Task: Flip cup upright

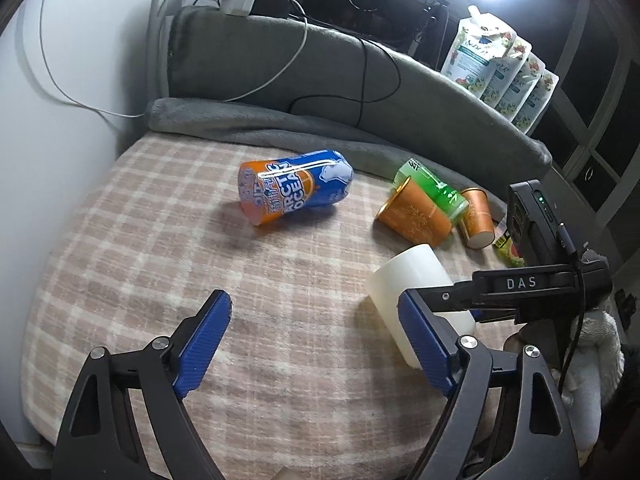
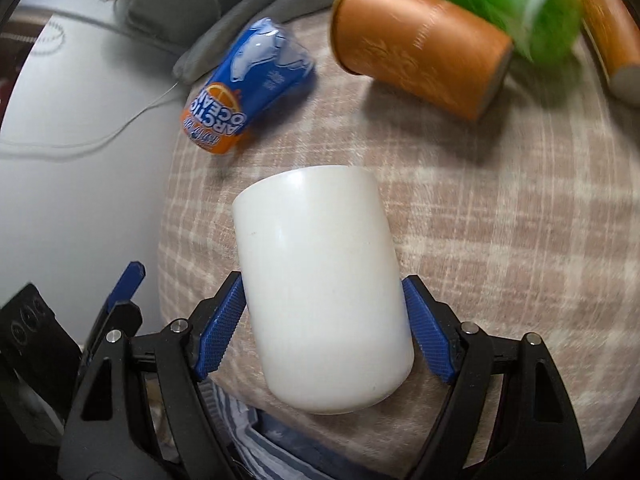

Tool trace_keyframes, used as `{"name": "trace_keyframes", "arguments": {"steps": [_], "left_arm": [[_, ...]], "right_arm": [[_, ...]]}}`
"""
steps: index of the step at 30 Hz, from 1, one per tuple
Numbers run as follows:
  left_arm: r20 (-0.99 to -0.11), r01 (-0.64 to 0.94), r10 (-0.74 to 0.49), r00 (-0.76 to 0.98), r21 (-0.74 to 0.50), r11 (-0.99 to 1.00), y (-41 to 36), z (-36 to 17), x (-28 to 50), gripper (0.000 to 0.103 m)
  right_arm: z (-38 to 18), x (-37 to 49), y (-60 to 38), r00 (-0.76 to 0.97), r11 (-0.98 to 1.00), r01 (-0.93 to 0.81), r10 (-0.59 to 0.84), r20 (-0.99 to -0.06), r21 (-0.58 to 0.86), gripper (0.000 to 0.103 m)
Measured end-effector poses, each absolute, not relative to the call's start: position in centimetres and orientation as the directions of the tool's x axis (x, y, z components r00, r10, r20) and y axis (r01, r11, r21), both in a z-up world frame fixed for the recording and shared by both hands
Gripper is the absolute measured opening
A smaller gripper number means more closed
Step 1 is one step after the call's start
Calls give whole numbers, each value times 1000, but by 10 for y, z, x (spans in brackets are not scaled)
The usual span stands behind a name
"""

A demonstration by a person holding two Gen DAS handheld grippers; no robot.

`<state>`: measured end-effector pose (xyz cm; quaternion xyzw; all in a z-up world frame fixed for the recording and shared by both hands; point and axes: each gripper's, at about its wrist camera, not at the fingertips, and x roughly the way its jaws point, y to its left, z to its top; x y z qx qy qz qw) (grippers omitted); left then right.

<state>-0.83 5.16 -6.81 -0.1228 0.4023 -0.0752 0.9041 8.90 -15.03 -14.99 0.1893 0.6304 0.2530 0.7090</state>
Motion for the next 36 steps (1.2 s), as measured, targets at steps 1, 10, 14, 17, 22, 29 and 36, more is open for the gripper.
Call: {"name": "trace_keyframes", "arguments": {"steps": [1,10,14,17,22,29,36], "left_arm": [[-713,39,-237,660,-282,959,50,-69,-8,85],[-727,51,-242,642,-275,960,38,-70,-6,85],[-730,58,-242,639,-268,962,33,-69,-4,85],[-734,60,-249,632,-273,960,30,-68,-3,85],[-747,73,-332,575,-357,931,23,-73,5,85],[-746,24,-490,450,-539,842,11,-90,28,84],[-751,-57,-528,396,-594,802,-3,-104,51,79]], "right_arm": [[-151,88,-152,80,797,-108,603,-794,594,82],[-143,89,-151,101,794,-151,605,-790,588,84],[-127,86,-152,155,807,-212,585,-796,551,90],[-110,83,-156,204,816,-271,567,-798,511,90],[-82,73,-175,347,853,-355,499,-794,381,91],[-65,57,-223,459,889,-327,446,-769,320,90],[-67,46,-270,497,903,-255,429,-754,346,91]]}}
